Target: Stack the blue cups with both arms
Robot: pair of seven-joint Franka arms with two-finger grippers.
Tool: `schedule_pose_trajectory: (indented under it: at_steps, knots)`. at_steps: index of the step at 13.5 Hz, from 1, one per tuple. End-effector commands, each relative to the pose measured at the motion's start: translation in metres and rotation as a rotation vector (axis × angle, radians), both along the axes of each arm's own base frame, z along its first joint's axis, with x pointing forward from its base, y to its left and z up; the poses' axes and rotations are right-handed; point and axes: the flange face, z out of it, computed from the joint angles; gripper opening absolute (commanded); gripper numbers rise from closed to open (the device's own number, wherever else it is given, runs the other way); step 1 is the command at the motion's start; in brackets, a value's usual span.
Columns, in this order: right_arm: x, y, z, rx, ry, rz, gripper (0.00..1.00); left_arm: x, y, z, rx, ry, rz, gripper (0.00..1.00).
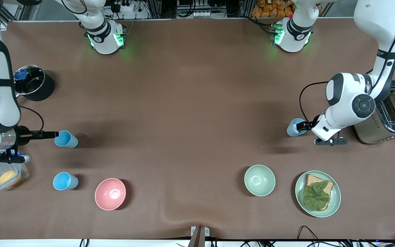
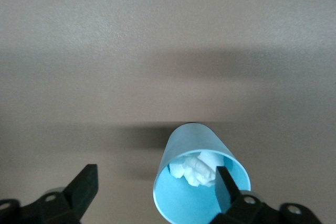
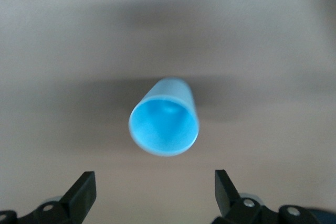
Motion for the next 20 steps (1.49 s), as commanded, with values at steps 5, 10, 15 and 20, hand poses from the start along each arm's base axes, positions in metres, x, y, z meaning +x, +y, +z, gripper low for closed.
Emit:
schedule_pose_trajectory:
  at_steps: [5,10,15,20]
  knots:
    - [0.01,-0.009,-0.056,-0.019,-0.015,0.015,1.0,-0.009,-0.005,-0.012,-0.014,0.012,0.001,0.6]
    - [0.005,-0.011,-0.069,-0.012,0.007,0.01,1.0,-0.011,-0.01,-0.013,-0.017,0.017,-0.007,0.0]
    - [-0.003,-0.019,-0.088,0.003,0.039,0.012,1.0,-0.01,-0.01,-0.002,-0.017,0.006,-0.014,0.0]
    - [-0.004,-0.024,-0.098,0.006,0.007,0.017,0.88,-0.008,-0.026,0.048,-0.032,-0.031,-0.027,0.0]
